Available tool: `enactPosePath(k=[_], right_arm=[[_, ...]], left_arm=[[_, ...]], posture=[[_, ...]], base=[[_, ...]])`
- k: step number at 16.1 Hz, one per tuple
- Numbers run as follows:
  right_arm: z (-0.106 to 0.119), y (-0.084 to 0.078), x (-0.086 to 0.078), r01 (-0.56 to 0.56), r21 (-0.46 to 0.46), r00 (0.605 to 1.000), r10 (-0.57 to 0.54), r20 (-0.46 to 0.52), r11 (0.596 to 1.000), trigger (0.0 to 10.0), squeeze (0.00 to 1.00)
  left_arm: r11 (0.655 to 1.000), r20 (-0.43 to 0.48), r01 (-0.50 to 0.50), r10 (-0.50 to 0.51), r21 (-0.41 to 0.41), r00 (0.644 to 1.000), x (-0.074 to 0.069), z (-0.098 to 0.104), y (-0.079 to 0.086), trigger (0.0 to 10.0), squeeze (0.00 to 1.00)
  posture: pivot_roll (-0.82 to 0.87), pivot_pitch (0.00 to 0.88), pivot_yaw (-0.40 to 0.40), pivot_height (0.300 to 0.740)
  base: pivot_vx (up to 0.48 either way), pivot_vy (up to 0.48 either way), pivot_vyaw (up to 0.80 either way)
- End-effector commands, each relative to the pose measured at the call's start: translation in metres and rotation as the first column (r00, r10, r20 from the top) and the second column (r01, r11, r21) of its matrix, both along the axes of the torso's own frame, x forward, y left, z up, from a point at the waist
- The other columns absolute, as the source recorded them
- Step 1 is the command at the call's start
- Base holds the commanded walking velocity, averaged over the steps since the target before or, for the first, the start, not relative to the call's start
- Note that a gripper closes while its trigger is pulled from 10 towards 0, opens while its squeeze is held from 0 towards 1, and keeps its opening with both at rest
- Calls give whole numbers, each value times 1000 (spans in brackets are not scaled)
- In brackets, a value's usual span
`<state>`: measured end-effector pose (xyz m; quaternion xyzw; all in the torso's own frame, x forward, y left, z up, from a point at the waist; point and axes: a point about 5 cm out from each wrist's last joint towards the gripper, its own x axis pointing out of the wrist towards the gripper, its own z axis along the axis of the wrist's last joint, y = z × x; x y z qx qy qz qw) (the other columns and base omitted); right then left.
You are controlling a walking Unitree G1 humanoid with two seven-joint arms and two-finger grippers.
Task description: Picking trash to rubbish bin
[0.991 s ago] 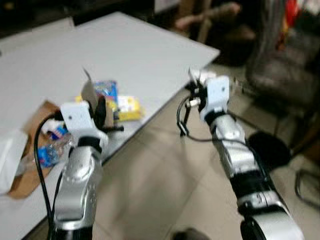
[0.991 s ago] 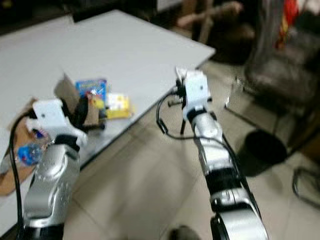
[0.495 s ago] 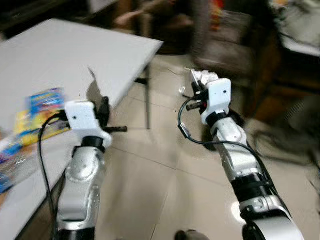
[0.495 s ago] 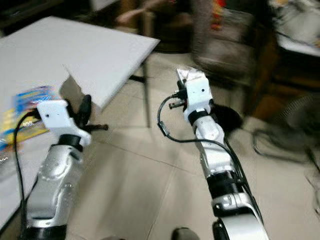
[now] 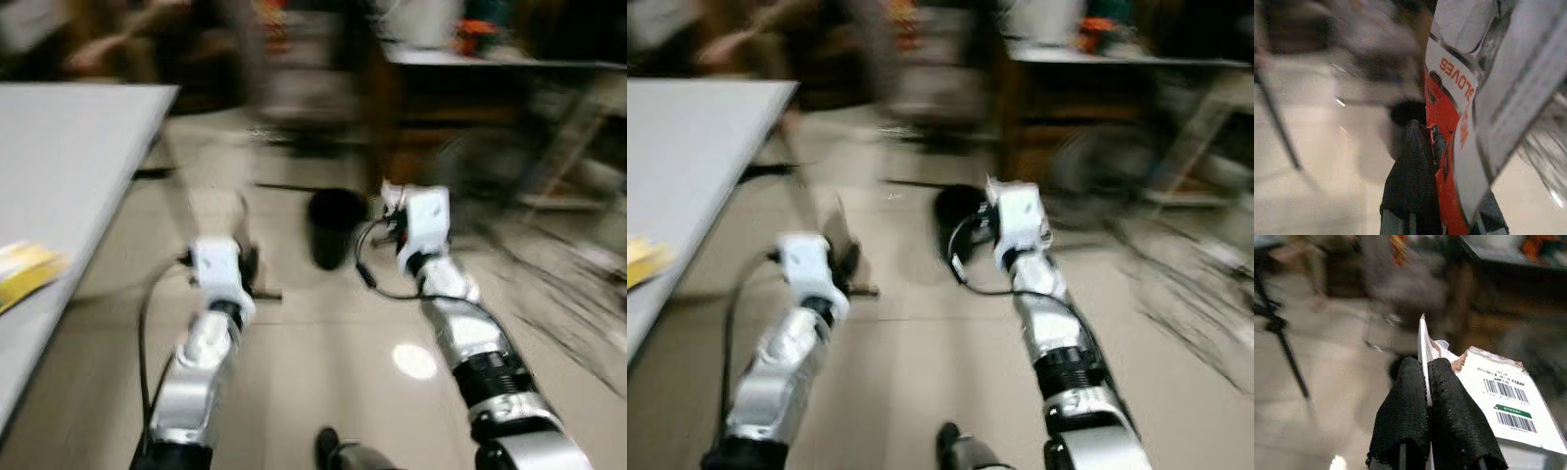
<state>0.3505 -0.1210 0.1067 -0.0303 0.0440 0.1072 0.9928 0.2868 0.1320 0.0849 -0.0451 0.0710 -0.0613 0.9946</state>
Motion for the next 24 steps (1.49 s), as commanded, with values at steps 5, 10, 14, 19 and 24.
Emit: enactPosePath(k=[5,10,14,19,24], right_arm=[[-77,-10,-27,31,-34,923,-42,-384,999,10000,0],[-114,-5,-53,62,11,812,-44,-582,998,10000,0],[-129,8,-67,87,23,745,-49,-665,996,10000,0],[-133,4,-71,133,16,725,-86,-683,991,10000,0],[-133,6,-71,131,18,726,-83,-683,991,10000,0]], left_arm=[[995,-249,-12,37,103,968,-16,-71,22,10000,0],[990,-423,-78,122,122,898,-38,-114,46,10000,0],[995,-598,-97,100,38,795,-52,-137,46,10000,0],[999,-583,26,-6,27,812,-47,-136,30,10000,0],[998,-588,54,-26,30,809,-46,-136,26,10000,0]], posture=[[-55,85,10,740],[-76,82,16,740],[-71,81,12,740],[-89,88,19,740],[-96,95,26,740]], base=[[0,0,-160],[0,0,-88],[0,0,0],[88,0,0],[456,0,0]])
